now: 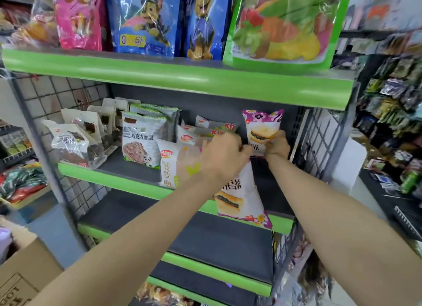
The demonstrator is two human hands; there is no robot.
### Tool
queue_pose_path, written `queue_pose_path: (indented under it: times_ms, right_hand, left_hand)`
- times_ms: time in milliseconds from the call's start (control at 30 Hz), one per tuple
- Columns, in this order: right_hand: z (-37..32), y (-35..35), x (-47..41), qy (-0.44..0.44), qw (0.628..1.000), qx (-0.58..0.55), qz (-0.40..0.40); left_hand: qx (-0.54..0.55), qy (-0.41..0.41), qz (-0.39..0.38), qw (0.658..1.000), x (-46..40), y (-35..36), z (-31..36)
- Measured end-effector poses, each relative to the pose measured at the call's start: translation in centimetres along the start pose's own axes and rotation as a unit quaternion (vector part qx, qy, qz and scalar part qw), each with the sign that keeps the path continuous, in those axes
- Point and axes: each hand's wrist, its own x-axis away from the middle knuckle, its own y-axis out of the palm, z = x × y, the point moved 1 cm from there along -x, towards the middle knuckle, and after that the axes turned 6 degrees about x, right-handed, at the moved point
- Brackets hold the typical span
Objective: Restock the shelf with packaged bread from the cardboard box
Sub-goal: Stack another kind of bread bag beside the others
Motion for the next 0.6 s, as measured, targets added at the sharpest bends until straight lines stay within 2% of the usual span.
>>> queue_pose_path:
  times_ms: [100, 267, 333, 433, 533, 600]
  right_hand:
    - [0.8, 0.7, -1.2, 0.018, 0.998, 0.052, -0.038]
    - [0.8, 1.3, -1.1, 0.078, 0.990, -0.073, -0.094]
    - [0.3, 1.3, -0.5, 0.099, 0.986, -0.087, -0.099]
    - [-0.6, 0.3, 1.2, 0.062, 0.994, -0.069, -0.064]
    - [-0.7, -2.0, 4.3, 0.020, 0.981, -0.190, -0.044]
    - [-0.5, -4.0, 7.2, 0.011, 0.958, -0.280, -0.067]
  left_hand:
    - [-0.038, 0.021, -0.002, 0.999, 0.2, 0.1, 0.3]
    - [-0.062, 0.030, -0.015, 0.997, -0.2, 0.4, 0.2]
    - [-0.064, 0.025, -0.015, 0.998, -0.2, 0.4, 0.3]
    - [-0.060, 0.010, -0.014, 0.998, -0.1, 0.5, 0.6]
    - [-0.060, -0.013, -0.022, 0.998, 0.0, 0.8, 1.1]
    - [-0.050, -0.031, -0.028, 0.998, 0.0, 0.9, 1.5]
